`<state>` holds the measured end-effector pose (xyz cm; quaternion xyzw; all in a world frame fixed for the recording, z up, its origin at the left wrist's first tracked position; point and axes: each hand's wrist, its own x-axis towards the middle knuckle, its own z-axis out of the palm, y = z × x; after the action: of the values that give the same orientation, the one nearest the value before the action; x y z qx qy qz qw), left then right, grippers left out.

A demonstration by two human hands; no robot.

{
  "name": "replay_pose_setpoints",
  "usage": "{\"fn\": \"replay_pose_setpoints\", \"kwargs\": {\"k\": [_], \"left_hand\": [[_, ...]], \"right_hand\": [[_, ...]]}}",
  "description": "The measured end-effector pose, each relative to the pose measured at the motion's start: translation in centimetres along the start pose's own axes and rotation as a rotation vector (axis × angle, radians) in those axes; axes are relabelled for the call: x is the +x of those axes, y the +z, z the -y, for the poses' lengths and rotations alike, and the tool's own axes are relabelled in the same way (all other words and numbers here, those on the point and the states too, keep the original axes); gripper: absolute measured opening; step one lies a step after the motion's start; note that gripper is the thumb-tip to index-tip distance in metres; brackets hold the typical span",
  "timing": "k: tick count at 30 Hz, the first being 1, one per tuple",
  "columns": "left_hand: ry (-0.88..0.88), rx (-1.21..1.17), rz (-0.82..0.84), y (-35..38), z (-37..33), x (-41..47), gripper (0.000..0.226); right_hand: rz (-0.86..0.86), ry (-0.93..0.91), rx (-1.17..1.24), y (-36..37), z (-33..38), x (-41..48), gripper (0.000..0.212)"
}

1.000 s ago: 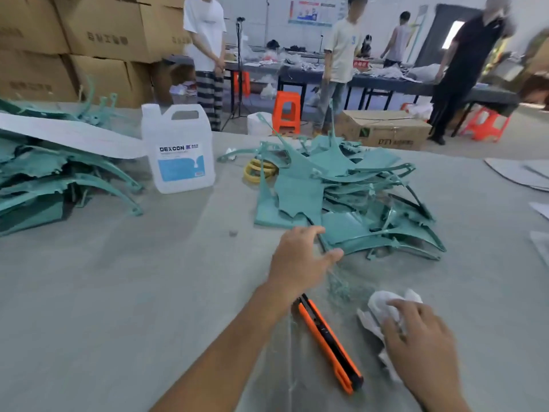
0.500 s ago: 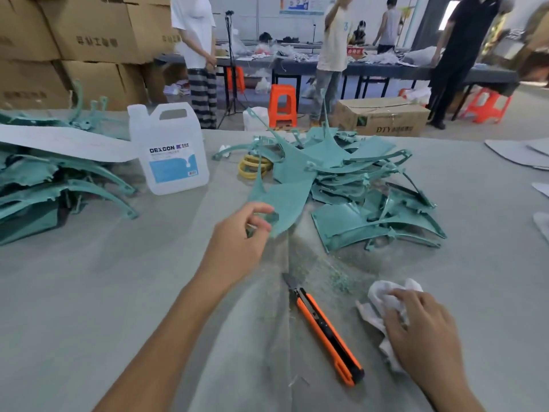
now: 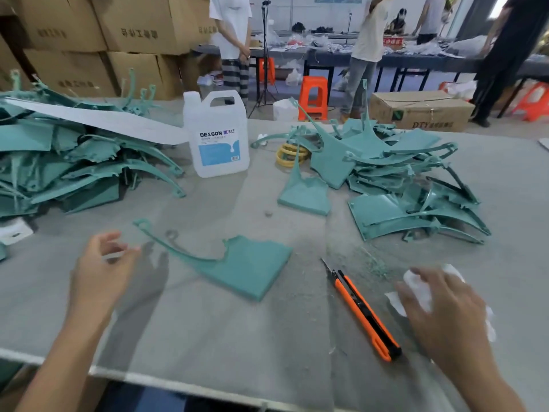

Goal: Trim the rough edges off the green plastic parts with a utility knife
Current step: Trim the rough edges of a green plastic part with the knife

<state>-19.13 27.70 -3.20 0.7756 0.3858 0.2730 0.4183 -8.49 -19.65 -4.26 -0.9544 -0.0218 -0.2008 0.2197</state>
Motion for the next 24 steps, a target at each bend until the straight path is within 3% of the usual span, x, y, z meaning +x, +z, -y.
{"fn": "replay_pose_setpoints", "kwargs": {"k": [3, 6, 9, 12, 16, 21, 24], "left_hand": [[0.208, 0.188, 0.234, 4.7, -2.0, -3.9, 0.045], [0.403, 0.52, 0.356, 9.9, -3.9, -7.0, 0.076], [0.339, 0.709, 0.479, 12.3, -5.4, -7.2, 0.115], [0.315, 0.757, 0.633, 13.0, -6.0, -5.5, 0.129], [0.425, 0.75, 0.716, 11.9, -6.0, -4.0, 0.108], [0.607, 0.551, 0.633, 10.7, -5.3, -5.9, 0.067], [0.693, 0.367, 0.59, 10.0, -4.9, -8.1, 0.056]], "right_hand": [[0.096, -0.164, -0.044, 0.9, 2.7, -2.3, 0.037], [0.253, -0.156, -0.102, 2.0, 3.4, -3.0, 0.023], [0.273, -0.156, -0.098, 2.1, 3.5, -2.8, 0.027], [0.224, -0.165, -0.03, 1.8, 3.1, -2.9, 0.024], [0.228, -0.012, 0.173, 1.2, 2.1, -3.1, 0.037], [0.226, 0.04, 0.411, 0.5, 1.5, -4.1, 0.038], [0.286, 0.052, 0.504, 0.2, 1.8, -4.5, 0.037]]}}
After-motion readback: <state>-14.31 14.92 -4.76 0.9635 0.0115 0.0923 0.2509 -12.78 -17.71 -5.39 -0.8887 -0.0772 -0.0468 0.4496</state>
